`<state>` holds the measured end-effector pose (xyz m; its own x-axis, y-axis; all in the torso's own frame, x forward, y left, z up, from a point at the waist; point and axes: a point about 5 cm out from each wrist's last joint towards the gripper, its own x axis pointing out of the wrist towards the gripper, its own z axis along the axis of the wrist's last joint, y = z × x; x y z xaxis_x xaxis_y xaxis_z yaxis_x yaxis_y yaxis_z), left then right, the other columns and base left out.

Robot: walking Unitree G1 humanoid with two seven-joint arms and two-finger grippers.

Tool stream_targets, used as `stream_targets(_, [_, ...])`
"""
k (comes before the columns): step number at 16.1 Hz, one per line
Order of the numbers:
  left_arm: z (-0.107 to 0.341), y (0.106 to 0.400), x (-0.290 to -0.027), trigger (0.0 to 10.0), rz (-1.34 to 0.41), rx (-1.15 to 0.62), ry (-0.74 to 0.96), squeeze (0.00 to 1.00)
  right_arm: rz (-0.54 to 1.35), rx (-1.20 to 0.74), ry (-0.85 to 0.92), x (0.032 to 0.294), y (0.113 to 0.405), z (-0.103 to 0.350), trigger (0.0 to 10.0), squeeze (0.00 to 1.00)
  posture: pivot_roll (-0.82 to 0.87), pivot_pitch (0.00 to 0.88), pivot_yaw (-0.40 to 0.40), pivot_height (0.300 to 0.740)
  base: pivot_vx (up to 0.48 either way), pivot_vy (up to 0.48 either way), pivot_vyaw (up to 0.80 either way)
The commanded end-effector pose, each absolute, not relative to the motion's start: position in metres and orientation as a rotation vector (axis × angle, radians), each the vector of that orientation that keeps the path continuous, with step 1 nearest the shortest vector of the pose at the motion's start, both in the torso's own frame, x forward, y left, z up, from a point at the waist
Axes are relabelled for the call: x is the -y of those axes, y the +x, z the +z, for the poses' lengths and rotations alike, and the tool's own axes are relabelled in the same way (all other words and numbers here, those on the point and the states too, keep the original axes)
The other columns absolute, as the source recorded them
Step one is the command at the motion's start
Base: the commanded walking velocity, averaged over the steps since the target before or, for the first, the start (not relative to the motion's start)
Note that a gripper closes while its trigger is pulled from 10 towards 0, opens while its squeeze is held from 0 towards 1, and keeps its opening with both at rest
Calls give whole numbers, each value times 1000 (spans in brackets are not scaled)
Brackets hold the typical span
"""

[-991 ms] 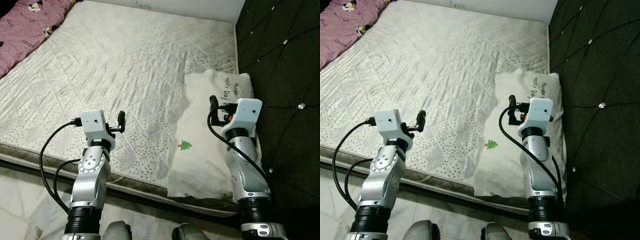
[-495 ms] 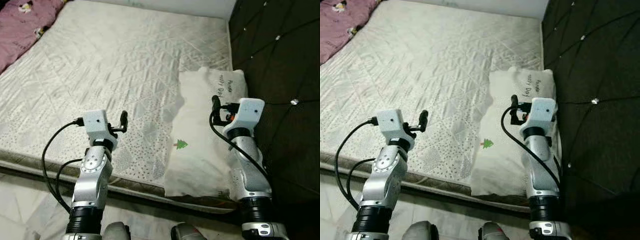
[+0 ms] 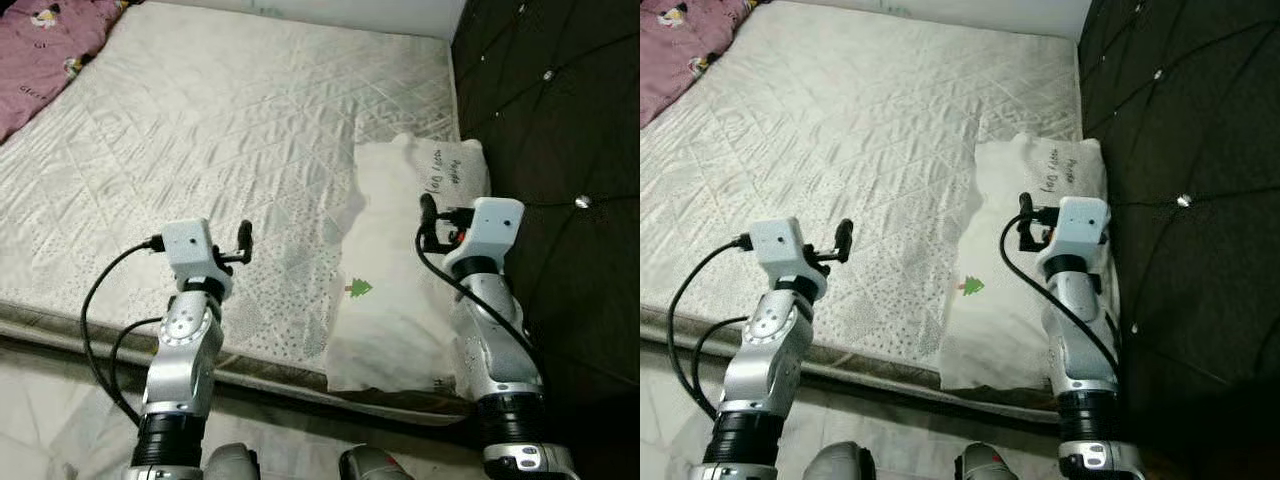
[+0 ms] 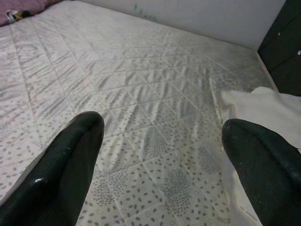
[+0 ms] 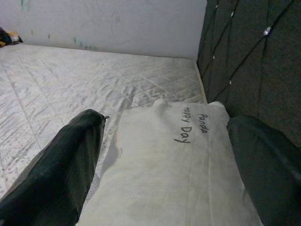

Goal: Clean up the room

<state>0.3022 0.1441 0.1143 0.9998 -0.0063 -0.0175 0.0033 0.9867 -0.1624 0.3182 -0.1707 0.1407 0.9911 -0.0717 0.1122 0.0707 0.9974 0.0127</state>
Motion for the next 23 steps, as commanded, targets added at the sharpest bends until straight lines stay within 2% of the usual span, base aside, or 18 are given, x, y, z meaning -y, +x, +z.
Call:
stream_targets(1, [111,301,-144,10000,-7,-26,-158,0,-65,113,11,170,320,142,10000,0,-46,137,-19,740,0,0,0])
stream_targets(7, [113,300,-143,10000,-16,-18,-178,0,-68,110,9,171,320,142,10000,0,-47,144,-17,740,0,0,0])
stream_targets(15, [114,300,-141,10000,-29,-5,-169,0,-74,106,9,172,319,140,10000,0,-50,145,-15,740,0,366,-705])
stream_targets(19, [114,300,-140,10000,-28,-7,-173,0,-73,105,6,173,320,141,10000,0,-51,146,-19,740,0,0,-111])
stream_targets(21, [115,301,-140,10000,-35,-3,-172,0,-72,104,5,173,320,140,10000,0,-51,146,-19,740,0,392,0])
stream_targets(23, [115,301,-140,10000,-34,-4,-174,0,-71,103,5,173,320,140,10000,0,-52,146,-18,740,0,480,-800])
